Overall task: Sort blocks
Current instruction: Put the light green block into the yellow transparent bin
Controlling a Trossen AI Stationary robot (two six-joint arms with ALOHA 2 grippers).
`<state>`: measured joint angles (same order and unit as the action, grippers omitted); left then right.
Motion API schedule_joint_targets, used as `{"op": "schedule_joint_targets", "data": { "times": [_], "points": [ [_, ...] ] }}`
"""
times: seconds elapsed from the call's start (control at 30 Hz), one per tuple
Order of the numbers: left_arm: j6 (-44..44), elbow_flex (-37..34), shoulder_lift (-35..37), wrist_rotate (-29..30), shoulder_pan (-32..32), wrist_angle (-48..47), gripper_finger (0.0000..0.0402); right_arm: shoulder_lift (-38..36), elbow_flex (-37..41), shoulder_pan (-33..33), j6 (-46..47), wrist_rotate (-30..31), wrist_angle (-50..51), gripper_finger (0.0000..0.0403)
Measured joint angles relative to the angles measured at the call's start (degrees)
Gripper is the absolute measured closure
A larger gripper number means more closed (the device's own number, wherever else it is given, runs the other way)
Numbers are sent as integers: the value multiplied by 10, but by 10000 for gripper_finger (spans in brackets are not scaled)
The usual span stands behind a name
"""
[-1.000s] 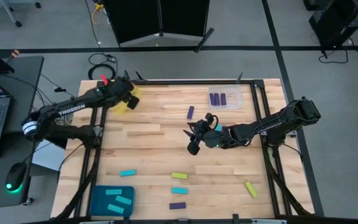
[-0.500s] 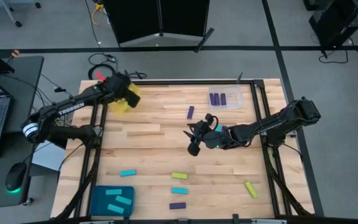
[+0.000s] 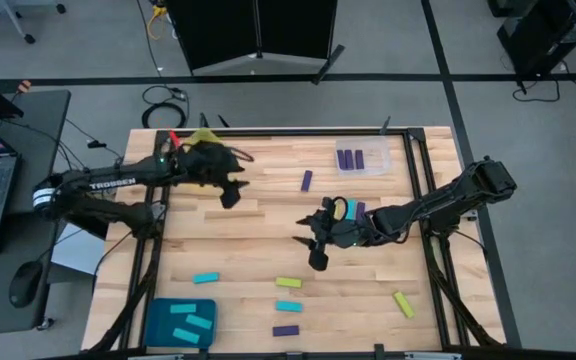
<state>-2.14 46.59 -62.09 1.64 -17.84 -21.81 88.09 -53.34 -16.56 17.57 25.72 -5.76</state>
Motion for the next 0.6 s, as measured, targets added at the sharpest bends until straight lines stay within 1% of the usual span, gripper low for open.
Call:
{"op": "schedule_joint_targets", "data": {
  "times": [0.1, 0.2, 0.37, 0.47, 0.53, 0.6],
  "points": [
    [-11, 0, 5, 0, 43, 41, 179, 20, -1, -3, 2, -23, -25, 177],
    [-13, 0, 14, 5, 78, 59, 179, 60, -1, -11, 3, -38, -65, 174],
    [-27, 0, 27, 66, 124, 42, 179, 134, -1, -40, 4, -65, -123, 174],
    [-33, 0, 31, 96, 138, 27, 179, 174, -18, -57, 15, -91, -108, 174],
    [-43, 0, 31, 104, 145, 31, 179, 197, -38, -68, 25, -110, -77, 174],
    [-46, 0, 31, 107, 152, 31, 179, 219, -65, -78, 37, -117, -39, 172]
  ]
}}
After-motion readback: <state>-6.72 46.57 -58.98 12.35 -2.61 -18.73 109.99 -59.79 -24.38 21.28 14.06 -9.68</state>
